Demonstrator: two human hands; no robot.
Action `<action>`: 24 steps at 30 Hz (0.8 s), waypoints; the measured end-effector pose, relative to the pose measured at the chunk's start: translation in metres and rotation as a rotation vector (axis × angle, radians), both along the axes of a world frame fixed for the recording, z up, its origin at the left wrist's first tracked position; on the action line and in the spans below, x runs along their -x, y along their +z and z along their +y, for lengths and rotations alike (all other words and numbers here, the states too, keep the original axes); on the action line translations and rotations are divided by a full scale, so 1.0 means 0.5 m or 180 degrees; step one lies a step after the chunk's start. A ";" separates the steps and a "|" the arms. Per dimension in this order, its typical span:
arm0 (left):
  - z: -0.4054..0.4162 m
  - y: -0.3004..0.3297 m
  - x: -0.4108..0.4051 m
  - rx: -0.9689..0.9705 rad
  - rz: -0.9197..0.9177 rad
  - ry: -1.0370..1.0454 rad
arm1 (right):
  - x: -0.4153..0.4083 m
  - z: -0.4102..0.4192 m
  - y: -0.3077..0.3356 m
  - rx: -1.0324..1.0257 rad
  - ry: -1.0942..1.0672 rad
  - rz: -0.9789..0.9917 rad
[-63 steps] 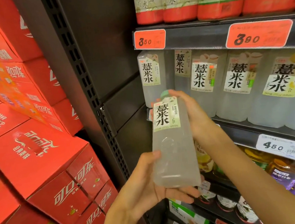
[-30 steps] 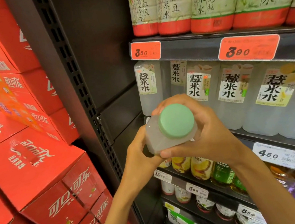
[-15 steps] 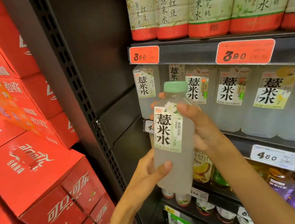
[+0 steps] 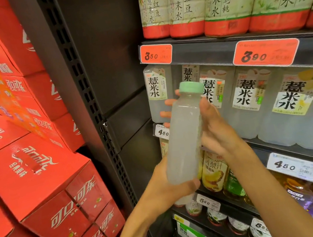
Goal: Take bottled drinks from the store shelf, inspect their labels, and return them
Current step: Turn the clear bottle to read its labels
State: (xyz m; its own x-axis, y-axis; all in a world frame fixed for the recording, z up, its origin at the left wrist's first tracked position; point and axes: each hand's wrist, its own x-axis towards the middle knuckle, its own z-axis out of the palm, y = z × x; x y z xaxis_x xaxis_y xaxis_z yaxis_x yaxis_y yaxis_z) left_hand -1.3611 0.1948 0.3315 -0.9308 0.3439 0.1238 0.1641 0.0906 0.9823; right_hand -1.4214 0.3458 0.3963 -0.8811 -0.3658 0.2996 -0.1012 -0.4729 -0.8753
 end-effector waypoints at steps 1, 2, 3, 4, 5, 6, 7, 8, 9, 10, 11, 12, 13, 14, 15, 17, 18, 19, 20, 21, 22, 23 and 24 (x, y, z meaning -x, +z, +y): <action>0.002 -0.003 -0.004 -0.0059 -0.0136 -0.0113 | 0.001 -0.003 -0.001 0.0075 0.0017 -0.0071; 0.005 -0.005 -0.007 -0.0118 -0.0276 -0.0209 | 0.001 -0.005 -0.003 0.0101 -0.0059 -0.0112; 0.007 -0.006 -0.009 -0.0183 -0.0386 -0.0292 | 0.002 -0.006 -0.003 0.0073 -0.0213 -0.0098; 0.008 -0.006 -0.009 -0.0249 -0.0430 -0.0332 | -0.001 -0.006 -0.002 0.0022 -0.0368 -0.0040; 0.010 -0.005 -0.009 -0.0288 -0.0391 -0.0287 | -0.003 -0.007 0.001 -0.0076 -0.0536 0.0023; 0.011 -0.002 -0.008 -0.0300 -0.0270 -0.0140 | -0.006 -0.008 0.004 -0.0208 -0.0713 0.0075; 0.012 0.001 -0.006 -0.0324 -0.0116 0.0066 | -0.008 -0.009 0.006 -0.0350 -0.0896 0.0128; 0.013 0.002 -0.004 -0.0386 0.0023 0.0268 | -0.009 -0.010 0.008 -0.0456 -0.1038 0.0153; 0.015 0.003 -0.003 -0.0490 0.0114 0.0424 | -0.010 -0.011 0.009 -0.0524 -0.1132 0.0151; 0.019 0.001 -0.003 -0.0587 0.0174 0.0525 | -0.013 -0.011 0.011 -0.0565 -0.1196 0.0127; 0.022 0.000 -0.004 -0.0651 0.0216 0.0582 | -0.015 -0.010 0.014 -0.0592 -0.1226 0.0108; 0.024 -0.002 -0.007 -0.0692 0.0239 0.0589 | -0.017 -0.008 0.017 -0.0570 -0.1181 0.0109; 0.025 -0.003 -0.010 -0.0752 0.0214 0.0541 | -0.019 -0.004 0.020 -0.0476 -0.1040 0.0111; 0.023 -0.004 -0.012 -0.0862 0.0095 0.0432 | -0.019 0.000 0.023 -0.0326 -0.0838 0.0079; 0.021 -0.003 -0.014 -0.1024 -0.0120 0.0281 | -0.017 0.004 0.025 -0.0161 -0.0624 -0.0008; 0.017 -0.004 -0.015 -0.1248 -0.0556 -0.0008 | -0.013 0.010 0.026 0.0124 -0.0126 -0.0383; 0.016 -0.006 -0.015 -0.1253 -0.0660 -0.0121 | -0.010 0.011 0.024 0.0251 0.0232 -0.0558; 0.013 -0.009 -0.014 -0.1231 -0.0700 -0.0211 | -0.008 0.011 0.023 0.0362 0.0579 -0.0651; 0.012 -0.012 -0.013 -0.1193 -0.0706 -0.0287 | -0.007 0.010 0.022 0.0435 0.0801 -0.0662; 0.009 -0.013 -0.013 -0.1134 -0.0710 -0.0354 | -0.005 0.009 0.018 0.0421 0.0838 -0.0610; 0.005 -0.014 -0.012 -0.1029 -0.0682 -0.0399 | -0.004 0.008 0.016 0.0355 0.0733 -0.0553; 0.001 -0.013 -0.011 -0.0886 -0.0636 -0.0382 | -0.006 0.007 0.016 0.0291 0.0540 -0.0523; -0.004 -0.015 -0.007 -0.0734 -0.0559 -0.0297 | -0.008 0.006 0.016 0.0247 0.0313 -0.0523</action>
